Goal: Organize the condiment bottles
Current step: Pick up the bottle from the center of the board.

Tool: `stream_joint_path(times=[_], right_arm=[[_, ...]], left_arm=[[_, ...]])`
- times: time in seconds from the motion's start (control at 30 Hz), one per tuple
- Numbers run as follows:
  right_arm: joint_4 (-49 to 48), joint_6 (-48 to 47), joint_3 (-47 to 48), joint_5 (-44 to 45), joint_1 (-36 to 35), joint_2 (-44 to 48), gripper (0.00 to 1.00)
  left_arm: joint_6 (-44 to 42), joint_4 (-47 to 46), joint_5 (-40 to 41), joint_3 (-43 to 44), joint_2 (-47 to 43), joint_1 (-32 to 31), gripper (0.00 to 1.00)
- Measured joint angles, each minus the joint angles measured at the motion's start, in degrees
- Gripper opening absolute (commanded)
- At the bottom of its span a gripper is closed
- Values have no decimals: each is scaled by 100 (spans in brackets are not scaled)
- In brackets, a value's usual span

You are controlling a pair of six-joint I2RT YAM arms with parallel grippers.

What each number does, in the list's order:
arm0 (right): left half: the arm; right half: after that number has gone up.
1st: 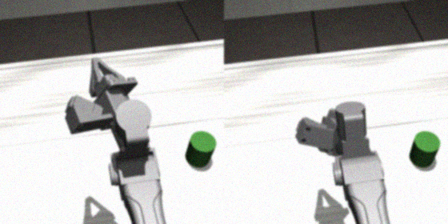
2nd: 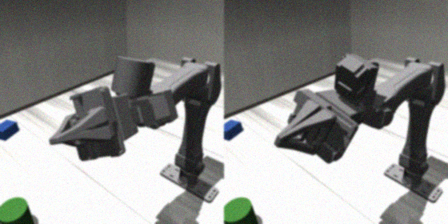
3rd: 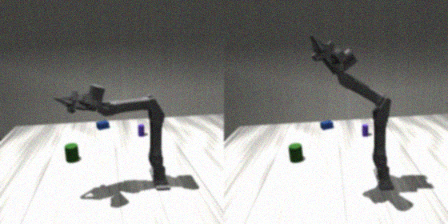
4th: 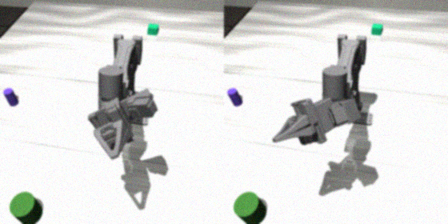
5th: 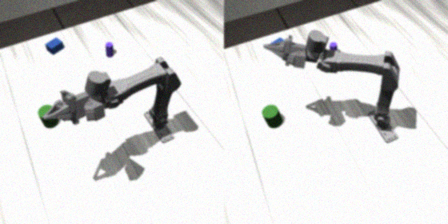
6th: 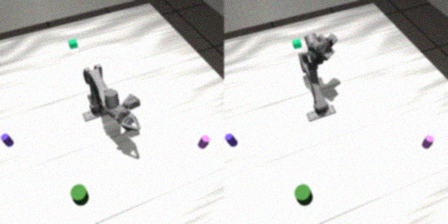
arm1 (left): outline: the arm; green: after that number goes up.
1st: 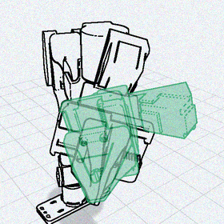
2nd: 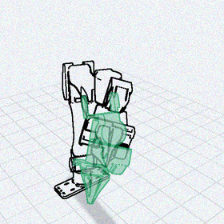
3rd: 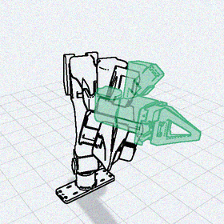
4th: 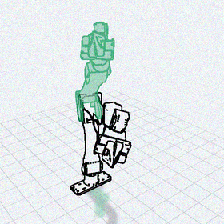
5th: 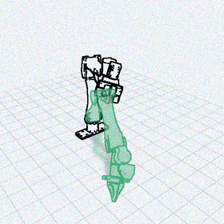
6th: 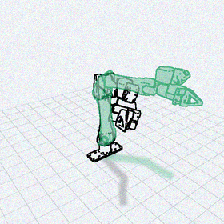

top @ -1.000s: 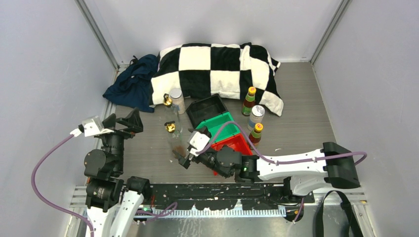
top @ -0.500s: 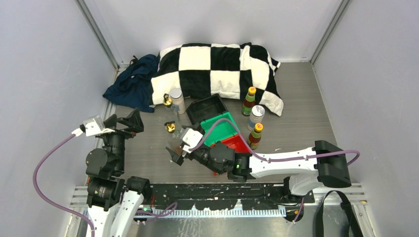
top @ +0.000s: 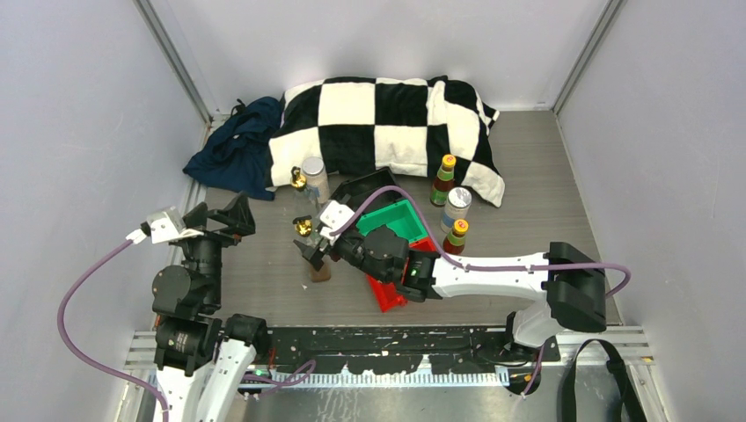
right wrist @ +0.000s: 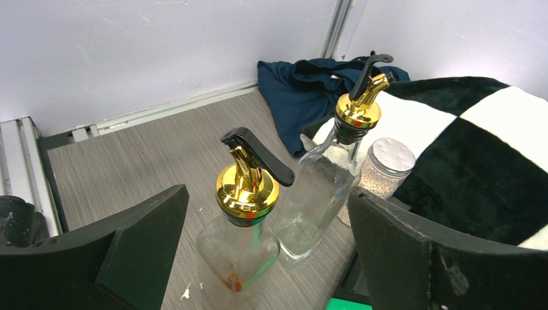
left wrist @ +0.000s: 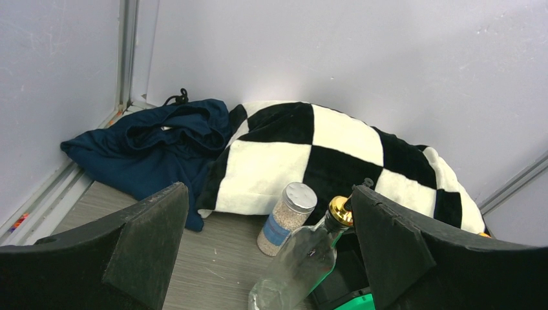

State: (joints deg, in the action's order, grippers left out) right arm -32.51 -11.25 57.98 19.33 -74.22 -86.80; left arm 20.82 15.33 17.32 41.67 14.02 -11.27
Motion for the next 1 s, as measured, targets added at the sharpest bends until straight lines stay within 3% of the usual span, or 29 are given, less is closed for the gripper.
stream_joint_path(times=[1.0], right_arm=[[-330,592,116,-348,173,-304,100]], left_arm=[[2,-59,-37,-74,-2,0,96]])
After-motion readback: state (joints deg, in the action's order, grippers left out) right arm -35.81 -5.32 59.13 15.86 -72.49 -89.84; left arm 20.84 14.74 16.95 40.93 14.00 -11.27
